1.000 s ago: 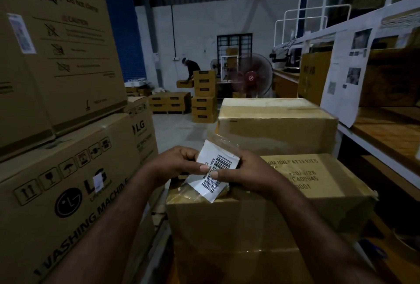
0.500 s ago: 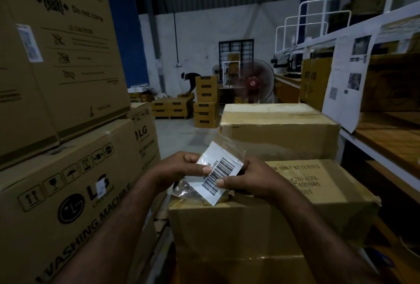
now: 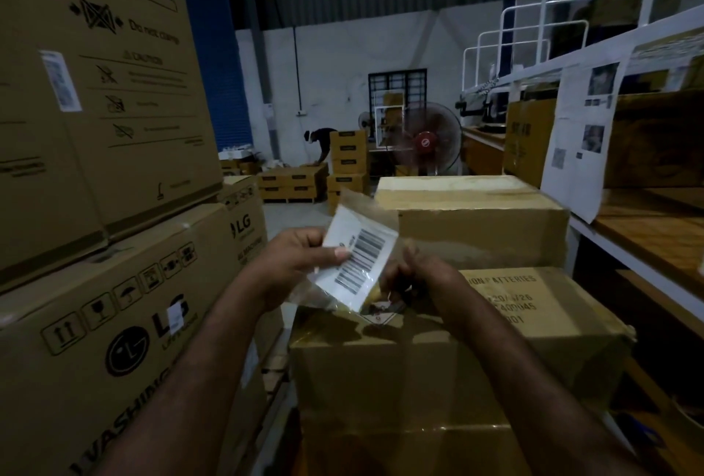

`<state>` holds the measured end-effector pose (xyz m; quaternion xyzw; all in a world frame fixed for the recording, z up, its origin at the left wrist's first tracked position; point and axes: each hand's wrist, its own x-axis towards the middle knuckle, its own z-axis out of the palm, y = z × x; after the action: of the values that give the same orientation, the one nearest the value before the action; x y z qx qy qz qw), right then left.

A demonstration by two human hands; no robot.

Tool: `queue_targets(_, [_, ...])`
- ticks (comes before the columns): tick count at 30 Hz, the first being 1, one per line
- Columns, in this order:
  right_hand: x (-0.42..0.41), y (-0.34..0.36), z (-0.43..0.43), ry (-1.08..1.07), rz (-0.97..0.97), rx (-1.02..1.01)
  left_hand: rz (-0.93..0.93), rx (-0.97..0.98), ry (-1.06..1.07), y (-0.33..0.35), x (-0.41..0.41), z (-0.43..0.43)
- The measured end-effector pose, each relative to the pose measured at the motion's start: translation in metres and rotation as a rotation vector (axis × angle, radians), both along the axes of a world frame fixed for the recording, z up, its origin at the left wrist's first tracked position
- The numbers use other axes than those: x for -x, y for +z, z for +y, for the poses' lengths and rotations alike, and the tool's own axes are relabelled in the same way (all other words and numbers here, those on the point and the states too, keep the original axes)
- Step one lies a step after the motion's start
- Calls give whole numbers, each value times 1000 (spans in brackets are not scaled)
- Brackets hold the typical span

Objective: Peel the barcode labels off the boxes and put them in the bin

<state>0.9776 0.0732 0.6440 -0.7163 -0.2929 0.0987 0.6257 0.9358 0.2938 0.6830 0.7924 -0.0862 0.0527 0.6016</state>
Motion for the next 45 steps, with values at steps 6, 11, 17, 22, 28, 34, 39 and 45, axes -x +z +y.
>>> queue_targets(6, [-8,-4,2,-108,-12,-117,-152,331,277,-3,-14,-24])
queue_targets(11, [-1,-10,9,-132,-116,32,-119,266,501,-34,-52,-46])
queue_targets(17, [28,-23,12,-152,-793,562,-109,120,509,-45,-60,-47])
queue_targets(22, [58,-23,7,-162,-817,730,-49,167,396,-43,-61,-48])
queue_targets(28, [48,-13,52,-125,-708,1049,41,195,334,-37,-69,-37])
queue_targets(34, [56,-10,60,-141,-749,1125,40,261,327,-37,-68,-27])
queue_targets(39, [64,-3,48,-130,-598,1101,28,298,316,-39,-67,-24])
queue_targets(45, [20,-10,83,-154,-584,1082,19,356,302,-38,-66,-19])
